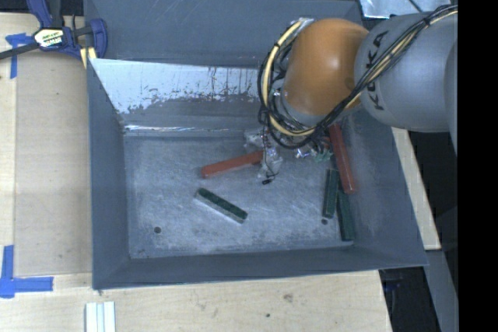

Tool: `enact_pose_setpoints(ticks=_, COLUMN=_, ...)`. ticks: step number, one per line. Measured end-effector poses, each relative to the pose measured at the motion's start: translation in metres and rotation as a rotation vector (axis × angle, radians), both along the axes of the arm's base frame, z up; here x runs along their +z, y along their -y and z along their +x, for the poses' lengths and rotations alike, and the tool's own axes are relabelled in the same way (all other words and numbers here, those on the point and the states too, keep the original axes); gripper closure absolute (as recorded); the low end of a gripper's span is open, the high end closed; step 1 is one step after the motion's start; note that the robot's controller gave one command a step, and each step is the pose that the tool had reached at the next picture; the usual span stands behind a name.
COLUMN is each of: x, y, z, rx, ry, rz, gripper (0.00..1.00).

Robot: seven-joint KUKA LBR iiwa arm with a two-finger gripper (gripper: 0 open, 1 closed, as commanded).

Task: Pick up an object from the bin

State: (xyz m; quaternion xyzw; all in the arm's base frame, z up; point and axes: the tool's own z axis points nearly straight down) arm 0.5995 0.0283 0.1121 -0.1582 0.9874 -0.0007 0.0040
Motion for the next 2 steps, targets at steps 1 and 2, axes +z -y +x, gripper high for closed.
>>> enact_pose_setpoints(ticks=1, x=0.06, y=0.012, z=0.011, rx=-0.009, ry=0.003, rz=0.0, gripper=1.0)
enact_pose_setpoints(ticks=2, x=0.097, y=0.015, z=0.02, rx=0.017, ry=-0.003, rz=0.0, gripper=1.0)
